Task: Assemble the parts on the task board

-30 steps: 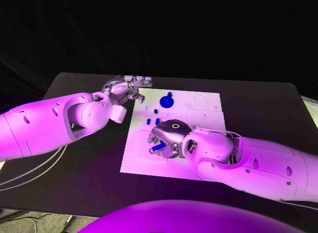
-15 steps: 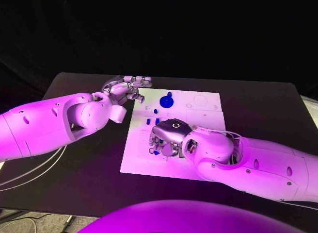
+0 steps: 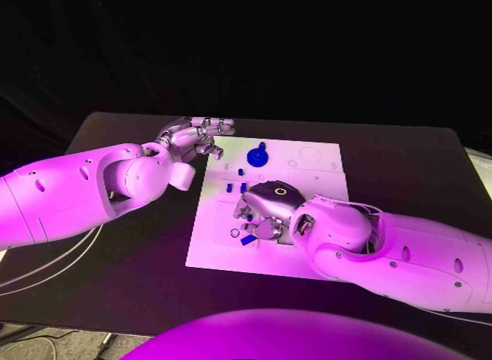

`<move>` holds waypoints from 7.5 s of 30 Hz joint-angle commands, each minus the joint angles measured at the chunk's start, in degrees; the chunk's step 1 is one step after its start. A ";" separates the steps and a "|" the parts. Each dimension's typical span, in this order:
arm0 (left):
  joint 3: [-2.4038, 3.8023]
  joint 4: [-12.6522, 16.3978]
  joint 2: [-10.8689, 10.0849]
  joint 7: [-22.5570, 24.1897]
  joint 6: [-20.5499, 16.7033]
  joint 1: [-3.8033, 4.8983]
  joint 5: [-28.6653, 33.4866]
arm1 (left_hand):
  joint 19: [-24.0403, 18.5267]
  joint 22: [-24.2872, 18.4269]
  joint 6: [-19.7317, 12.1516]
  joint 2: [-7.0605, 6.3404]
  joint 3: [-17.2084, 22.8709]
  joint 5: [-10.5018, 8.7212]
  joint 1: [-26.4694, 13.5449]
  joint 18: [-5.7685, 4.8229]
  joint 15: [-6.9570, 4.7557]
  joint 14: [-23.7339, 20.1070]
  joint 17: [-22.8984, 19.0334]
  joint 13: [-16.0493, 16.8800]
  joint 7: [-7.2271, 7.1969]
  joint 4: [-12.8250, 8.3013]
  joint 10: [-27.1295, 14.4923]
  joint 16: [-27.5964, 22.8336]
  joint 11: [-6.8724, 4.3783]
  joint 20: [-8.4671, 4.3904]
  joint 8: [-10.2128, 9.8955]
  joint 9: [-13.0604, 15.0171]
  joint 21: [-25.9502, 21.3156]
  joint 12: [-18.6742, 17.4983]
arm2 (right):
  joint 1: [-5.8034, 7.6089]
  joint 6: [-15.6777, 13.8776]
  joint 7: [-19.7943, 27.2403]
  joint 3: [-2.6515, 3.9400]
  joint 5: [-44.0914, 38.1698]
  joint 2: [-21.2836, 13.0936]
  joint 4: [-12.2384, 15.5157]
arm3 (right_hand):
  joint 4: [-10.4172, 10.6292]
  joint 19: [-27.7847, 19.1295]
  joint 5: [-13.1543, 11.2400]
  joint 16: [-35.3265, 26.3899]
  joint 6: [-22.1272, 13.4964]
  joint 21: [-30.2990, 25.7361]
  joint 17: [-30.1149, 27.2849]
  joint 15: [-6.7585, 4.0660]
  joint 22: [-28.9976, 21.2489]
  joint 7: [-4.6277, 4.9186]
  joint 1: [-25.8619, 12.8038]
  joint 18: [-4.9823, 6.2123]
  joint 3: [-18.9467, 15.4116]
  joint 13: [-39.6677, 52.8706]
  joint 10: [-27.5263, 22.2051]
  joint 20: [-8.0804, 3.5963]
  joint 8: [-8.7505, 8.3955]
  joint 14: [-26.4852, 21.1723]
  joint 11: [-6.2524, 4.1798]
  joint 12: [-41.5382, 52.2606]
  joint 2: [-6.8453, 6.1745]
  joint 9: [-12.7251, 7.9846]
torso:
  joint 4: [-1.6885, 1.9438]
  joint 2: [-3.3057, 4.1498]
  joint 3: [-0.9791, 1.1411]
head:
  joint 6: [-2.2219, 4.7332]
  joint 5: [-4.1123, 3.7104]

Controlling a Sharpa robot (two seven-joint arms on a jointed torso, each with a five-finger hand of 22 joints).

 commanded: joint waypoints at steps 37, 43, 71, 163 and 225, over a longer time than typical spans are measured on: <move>0.02 0.19 -0.42 -0.45 1.55 -0.20 -0.22 | -0.45 -0.09 -0.21 -0.06 -0.19 0.08 0.49 1.17 0.16 -0.45 -0.18 -0.10 0.27 -0.22 -0.65 0.22 0.13 0.00 0.09 -0.04 -0.36 0.24 | -1.69 5.64 3.92 -1.26 -3.57 -4.56 2.08 | 0.42 -0.43 -1.08 0.22 -0.88 -0.72 -0.23 -0.51 -0.58 -2.05 -0.14 0.65 -8.83 0.31 -1.29 -0.14 -0.12 1.98 -0.94 1.23 -2.66 -0.18 | -0.01 0.05 -0.03 | 0.01 0.63; 0.02 0.21 -0.50 -0.60 1.61 -0.20 -0.28 | -0.45 -0.09 -0.21 -0.06 -0.19 0.08 0.49 1.17 0.16 -0.45 -0.18 -0.10 0.27 -0.22 -0.65 0.22 0.13 0.00 0.09 -0.04 -0.36 0.24 | -1.79 5.58 3.78 -1.29 -3.89 -4.68 2.07 | 0.41 -0.42 -1.02 0.23 -0.32 -0.74 -0.31 -0.70 -0.59 -2.17 0.37 0.64 -9.68 0.43 -0.89 -0.33 0.05 1.96 -1.12 2.01 -2.02 -0.07 | 0.00 -0.02 -0.03 | 0.01 0.65; 0.00 0.19 -0.75 -0.81 1.83 -0.38 -0.45 | -0.50 -0.18 -0.31 0.10 -0.17 0.10 0.75 1.20 0.19 -0.56 -0.32 -0.12 0.27 -0.38 -1.04 0.26 0.17 0.03 0.11 -0.04 -0.49 0.28 | -1.59 -1.03 11.68 -1.22 -0.10 -7.26 6.62 | -2.05 1.34 0.69 2.87 -1.96 2.57 2.65 -3.28 3.73 -2.97 3.83 -0.13 -7.35 5.82 10.14 -2.59 -0.22 2.63 -4.79 13.09 -0.99 -0.34 | 0.03 -0.13 -0.07 | 0.01 2.54; -0.03 -0.82 1.03 -0.97 1.15 -0.52 -0.46 | -0.53 -0.21 -0.20 0.31 -0.21 0.06 1.00 1.21 0.19 -0.68 -0.44 -0.08 0.20 -0.58 -1.24 0.35 0.17 0.05 0.28 0.00 -0.52 0.52 | -2.31 14.43 19.21 -3.70 -5.00 16.57 -9.36 | -9.13 2.51 0.76 8.72 -9.07 7.78 10.11 -5.45 11.19 -5.87 1.33 -1.30 0.39 69.89 13.20 -4.56 -0.54 3.43 -7.56 70.64 1.63 -0.61 | 1.06 -0.37 -0.61 | 0.01 9.51; -0.02 -0.27 1.14 -2.18 0.79 -0.29 -0.46 | -0.61 -0.33 -0.15 0.35 -0.25 0.06 1.11 1.26 0.18 -0.81 -0.70 -0.07 0.19 -0.68 -1.35 0.30 0.15 0.05 0.36 0.02 -0.77 0.64 | -3.64 9.98 12.97 -3.86 -6.90 18.80 -11.67 | -5.29 2.76 0.96 9.15 4.37 7.99 10.68 -3.54 11.69 -3.87 -2.48 -1.38 -2.65 71.55 13.99 -2.91 3.26 3.58 -5.18 71.31 6.01 1.39 | 0.85 -0.38 -0.44 | 0.01 9.83</move>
